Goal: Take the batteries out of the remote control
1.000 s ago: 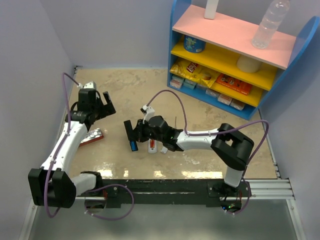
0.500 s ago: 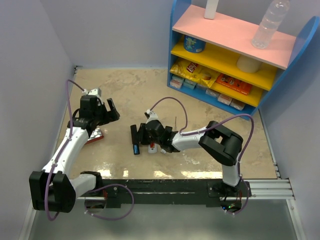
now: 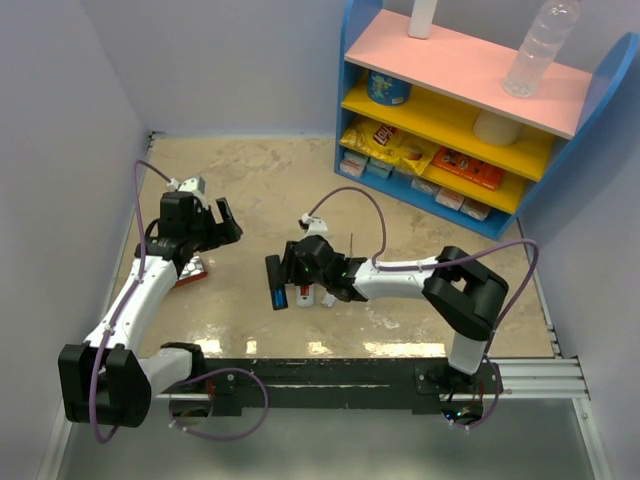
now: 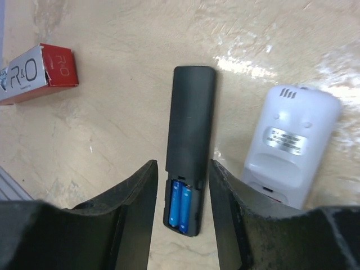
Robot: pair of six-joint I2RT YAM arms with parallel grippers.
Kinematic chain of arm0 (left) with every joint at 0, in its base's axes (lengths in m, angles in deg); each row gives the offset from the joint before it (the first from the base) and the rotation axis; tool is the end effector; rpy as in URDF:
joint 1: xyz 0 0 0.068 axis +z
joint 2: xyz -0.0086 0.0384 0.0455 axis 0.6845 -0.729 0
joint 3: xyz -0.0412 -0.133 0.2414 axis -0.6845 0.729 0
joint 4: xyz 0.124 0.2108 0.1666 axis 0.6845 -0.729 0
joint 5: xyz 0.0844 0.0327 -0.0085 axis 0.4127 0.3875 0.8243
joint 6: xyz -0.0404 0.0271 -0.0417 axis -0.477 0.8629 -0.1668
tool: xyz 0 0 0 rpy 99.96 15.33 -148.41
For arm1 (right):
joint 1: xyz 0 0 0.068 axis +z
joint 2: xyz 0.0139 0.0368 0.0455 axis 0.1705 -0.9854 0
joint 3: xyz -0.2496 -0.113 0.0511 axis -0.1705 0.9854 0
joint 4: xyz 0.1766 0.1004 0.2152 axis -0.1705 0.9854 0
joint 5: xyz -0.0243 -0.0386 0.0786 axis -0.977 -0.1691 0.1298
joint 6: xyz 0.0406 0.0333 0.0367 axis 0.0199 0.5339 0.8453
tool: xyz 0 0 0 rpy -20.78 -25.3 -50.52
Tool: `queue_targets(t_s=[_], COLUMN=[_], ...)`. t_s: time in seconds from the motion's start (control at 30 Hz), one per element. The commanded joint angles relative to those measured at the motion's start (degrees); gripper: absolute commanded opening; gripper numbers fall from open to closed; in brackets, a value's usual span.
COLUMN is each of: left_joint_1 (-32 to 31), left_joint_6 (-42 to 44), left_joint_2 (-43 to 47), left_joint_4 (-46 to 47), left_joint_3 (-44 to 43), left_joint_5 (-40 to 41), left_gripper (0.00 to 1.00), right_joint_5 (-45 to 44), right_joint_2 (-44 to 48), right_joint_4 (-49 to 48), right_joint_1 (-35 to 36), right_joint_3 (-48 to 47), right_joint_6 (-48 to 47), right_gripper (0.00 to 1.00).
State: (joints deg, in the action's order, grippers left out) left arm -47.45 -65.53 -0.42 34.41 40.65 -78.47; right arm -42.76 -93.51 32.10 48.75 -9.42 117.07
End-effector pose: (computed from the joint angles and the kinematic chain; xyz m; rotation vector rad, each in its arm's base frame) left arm 0.2788 -0.0256 0.2460 -0.3529 2.2855 -0.3693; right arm 0.2289 0.3559 0.1391 -0.0520 2.2806 0.8591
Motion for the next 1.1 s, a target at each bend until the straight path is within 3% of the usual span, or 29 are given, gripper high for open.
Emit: queue_targets(t_s=[0.0, 0.13, 0.33, 0.5, 1.07], left_joint_1=[-0.41, -1.02, -1.37, -1.37, -1.46], left_joint_6=[1.42, 1.51, 1.68, 1.68, 1.60], left_joint_2=[1.03, 1.21, 1.39, 1.30, 1.04], left_joint_4=[2.30, 2.65, 3.09, 3.18, 3.45], left_joint_3=[0.34, 0.52, 0.69, 0.69, 0.95], left_joint_5=[-1.51, -2.65, -3.62, -4.24, -4.94], left_gripper=[0.92, 0.92, 0.91, 0.91, 0.90], right_joint_5=[-6.06, -13.42, -16.00, -13.99, -11.52], right_joint_2=[6.33, 8.26, 12.84, 13.54, 11.17], right_joint_4=[9.66, 20.66, 26.30, 26.49, 23.85], right_joint_1=[-1.26, -4.50, -11.61, -14.79, -15.15], right_joint_3=[-4.04, -6.77, -2.12, 1.57, 4.74], right_joint_6=[-7.00, -13.60, -15.37, -14.93, -14.84], right_gripper=[0.45, 0.45, 0.44, 0.43, 0.36])
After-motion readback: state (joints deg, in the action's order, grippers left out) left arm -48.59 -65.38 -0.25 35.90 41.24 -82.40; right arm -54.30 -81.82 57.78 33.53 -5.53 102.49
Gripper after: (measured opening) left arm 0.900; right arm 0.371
